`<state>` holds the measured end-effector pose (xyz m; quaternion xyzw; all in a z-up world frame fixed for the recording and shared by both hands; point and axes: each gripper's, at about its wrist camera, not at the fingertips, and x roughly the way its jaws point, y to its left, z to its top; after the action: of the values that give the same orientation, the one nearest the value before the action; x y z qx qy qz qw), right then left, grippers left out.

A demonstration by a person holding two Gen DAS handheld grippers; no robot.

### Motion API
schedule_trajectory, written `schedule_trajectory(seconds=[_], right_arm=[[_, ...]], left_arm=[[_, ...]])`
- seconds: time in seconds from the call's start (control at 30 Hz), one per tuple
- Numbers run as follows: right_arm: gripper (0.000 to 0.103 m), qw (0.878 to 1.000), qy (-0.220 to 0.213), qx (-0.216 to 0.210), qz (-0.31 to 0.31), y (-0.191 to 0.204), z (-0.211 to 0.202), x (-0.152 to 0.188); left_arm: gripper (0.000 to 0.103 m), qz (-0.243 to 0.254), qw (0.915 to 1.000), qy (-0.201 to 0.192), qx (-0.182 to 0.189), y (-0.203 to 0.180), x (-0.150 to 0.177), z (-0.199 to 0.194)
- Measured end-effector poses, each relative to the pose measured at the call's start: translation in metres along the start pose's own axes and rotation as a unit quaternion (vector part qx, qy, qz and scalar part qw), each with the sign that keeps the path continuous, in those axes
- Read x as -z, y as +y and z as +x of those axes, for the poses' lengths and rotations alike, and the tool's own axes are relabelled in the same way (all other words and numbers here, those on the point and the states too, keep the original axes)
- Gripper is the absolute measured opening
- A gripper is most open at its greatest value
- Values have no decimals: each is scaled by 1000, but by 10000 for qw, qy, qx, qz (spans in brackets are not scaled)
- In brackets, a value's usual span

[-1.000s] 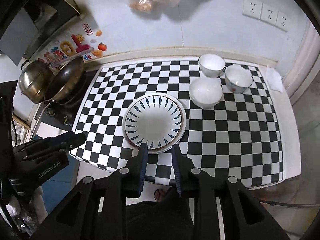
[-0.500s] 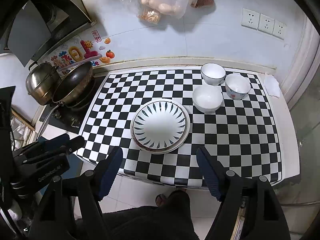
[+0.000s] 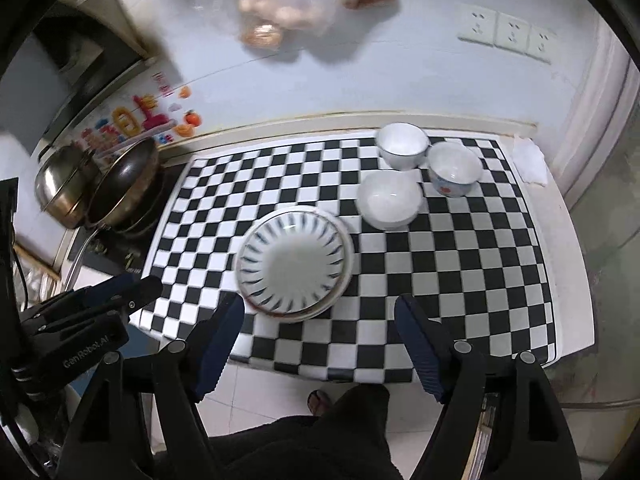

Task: Organize plates and bowls
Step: 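Open both grippers and lift them off the plate stack rim, then grip the plain white bowl with the left gripper while the right gripper grips the red-flower bowl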

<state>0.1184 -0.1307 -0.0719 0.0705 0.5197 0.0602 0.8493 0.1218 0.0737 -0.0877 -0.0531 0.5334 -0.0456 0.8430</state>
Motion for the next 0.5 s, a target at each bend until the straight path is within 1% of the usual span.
schedule_trajectory(seconds=[0.03,0.1,0.13,0.23,0.3,0.37,0.4,0.47,0.5], right_arm=[[80,10000,27,6,80,-9,5,-5],[80,9996,79,-9,265,-33,19,-17],[80,9992,134,17,382,-48,31,-24],[80,9967,379,-53,720,-92,72,-47],[80,9940,589,-131,916,-119,105,-61],[79,9912,763,-195,1062,-144,141,-76],[78,9896,879,-199,1122,-153,158,-82],[72,9861,1099,-315,1209,-169,193,-94],[71,9844,1206,-319,1240,-175,210,-99]], left_arm=[[40,-40,9999,82,101,-6,-12,13],[40,-59,9995,285,157,-18,-31,39],[40,-69,9991,365,201,-22,-38,49],[40,-142,9970,691,305,-39,-72,100],[40,-160,9953,899,311,-49,-90,132],[40,-171,9915,1213,428,-62,-109,170],[40,-146,9897,1365,404,-70,-118,191],[40,-89,9870,1560,366,-80,-130,221],[40,-51,9854,1668,341,-84,-134,234]])
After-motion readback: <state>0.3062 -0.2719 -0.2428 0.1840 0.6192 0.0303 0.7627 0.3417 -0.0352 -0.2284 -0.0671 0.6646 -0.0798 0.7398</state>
